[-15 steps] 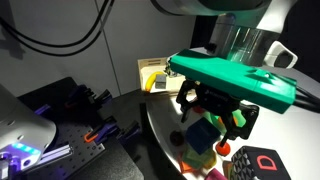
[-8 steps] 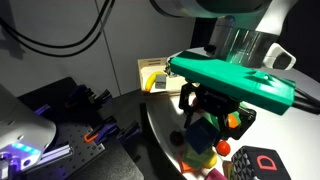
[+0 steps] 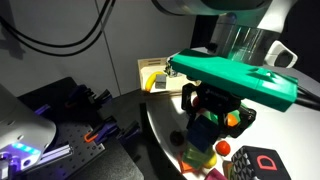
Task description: Put the grey, blue and yellow blocks in the box.
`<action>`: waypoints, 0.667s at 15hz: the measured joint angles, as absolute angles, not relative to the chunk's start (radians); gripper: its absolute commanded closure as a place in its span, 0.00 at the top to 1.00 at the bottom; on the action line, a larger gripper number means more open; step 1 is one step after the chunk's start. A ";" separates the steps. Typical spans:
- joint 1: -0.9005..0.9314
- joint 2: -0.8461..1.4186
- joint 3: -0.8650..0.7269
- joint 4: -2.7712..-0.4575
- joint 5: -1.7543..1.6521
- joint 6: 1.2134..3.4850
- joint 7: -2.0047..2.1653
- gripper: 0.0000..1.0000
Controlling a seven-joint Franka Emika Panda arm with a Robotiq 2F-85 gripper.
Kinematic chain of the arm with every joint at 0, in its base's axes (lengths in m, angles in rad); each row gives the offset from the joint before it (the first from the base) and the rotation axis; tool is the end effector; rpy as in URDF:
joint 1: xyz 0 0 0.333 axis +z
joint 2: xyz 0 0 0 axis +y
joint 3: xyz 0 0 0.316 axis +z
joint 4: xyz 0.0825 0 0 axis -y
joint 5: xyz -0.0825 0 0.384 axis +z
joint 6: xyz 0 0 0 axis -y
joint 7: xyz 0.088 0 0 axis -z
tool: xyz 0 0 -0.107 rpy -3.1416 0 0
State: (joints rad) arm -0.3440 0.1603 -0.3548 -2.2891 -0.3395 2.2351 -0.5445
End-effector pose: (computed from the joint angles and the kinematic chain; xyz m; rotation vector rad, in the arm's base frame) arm 0.3799 -0.3339 0.2723 2.9725 0.1234 -0.5171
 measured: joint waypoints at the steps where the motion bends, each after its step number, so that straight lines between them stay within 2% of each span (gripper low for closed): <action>1: -0.344 0.160 -0.351 -2.287 -0.339 2.230 -0.544 0.34; 10: -0.336 0.176 -0.294 -2.234 -0.338 2.131 -0.544 0.34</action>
